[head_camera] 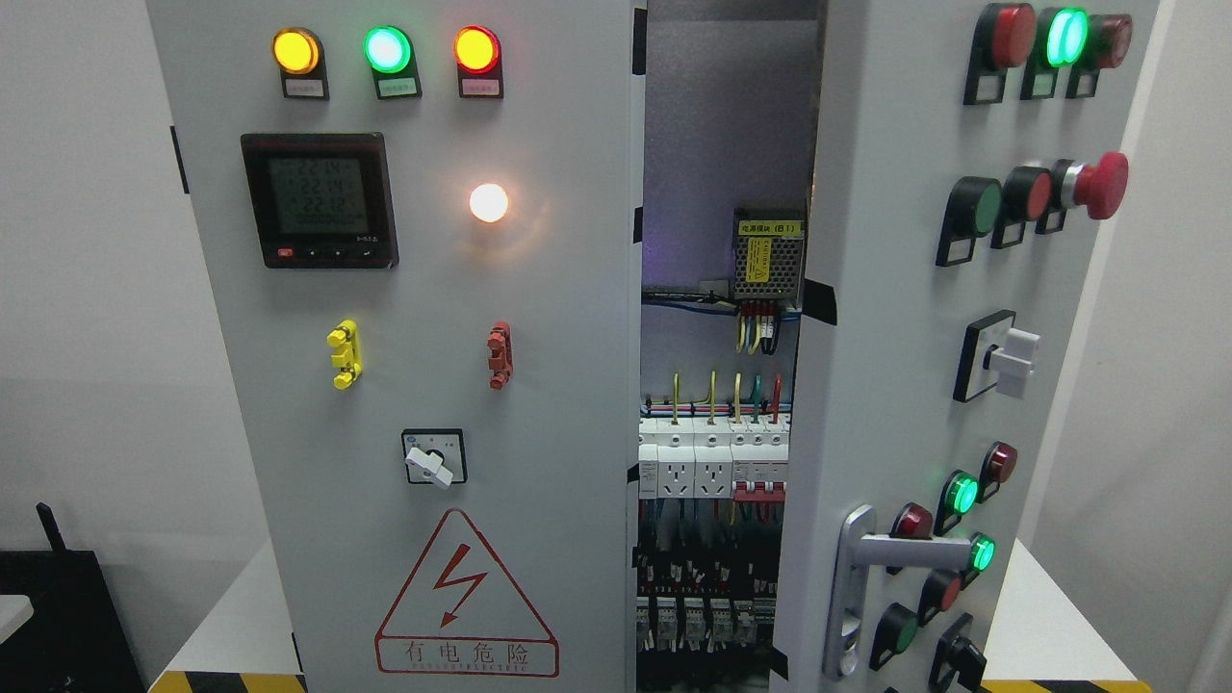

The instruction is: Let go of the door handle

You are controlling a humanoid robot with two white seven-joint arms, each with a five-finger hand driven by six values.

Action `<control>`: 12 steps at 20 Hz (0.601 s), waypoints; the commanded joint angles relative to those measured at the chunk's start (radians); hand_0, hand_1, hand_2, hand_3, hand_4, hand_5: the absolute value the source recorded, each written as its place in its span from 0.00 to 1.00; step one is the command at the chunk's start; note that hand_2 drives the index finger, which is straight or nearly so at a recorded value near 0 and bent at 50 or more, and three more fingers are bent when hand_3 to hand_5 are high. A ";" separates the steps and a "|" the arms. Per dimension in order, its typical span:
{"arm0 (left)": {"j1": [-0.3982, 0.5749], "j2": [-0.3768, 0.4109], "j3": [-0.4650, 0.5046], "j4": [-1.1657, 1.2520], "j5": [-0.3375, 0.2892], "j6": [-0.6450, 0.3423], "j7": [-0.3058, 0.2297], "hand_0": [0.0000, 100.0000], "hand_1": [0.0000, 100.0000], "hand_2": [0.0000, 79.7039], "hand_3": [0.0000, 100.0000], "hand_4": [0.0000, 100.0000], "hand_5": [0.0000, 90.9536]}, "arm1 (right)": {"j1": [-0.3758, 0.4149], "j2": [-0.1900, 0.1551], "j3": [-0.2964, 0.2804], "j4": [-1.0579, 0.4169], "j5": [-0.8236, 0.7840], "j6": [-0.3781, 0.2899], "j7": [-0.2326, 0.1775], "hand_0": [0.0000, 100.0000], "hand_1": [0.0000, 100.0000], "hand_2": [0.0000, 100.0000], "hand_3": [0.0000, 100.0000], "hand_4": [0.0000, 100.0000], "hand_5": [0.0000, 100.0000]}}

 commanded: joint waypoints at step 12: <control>0.032 0.000 0.000 -0.031 0.000 0.000 0.001 0.12 0.39 0.00 0.00 0.00 0.00 | 0.001 0.102 0.067 0.170 -0.052 0.033 0.081 0.40 0.00 0.00 0.00 0.00 0.00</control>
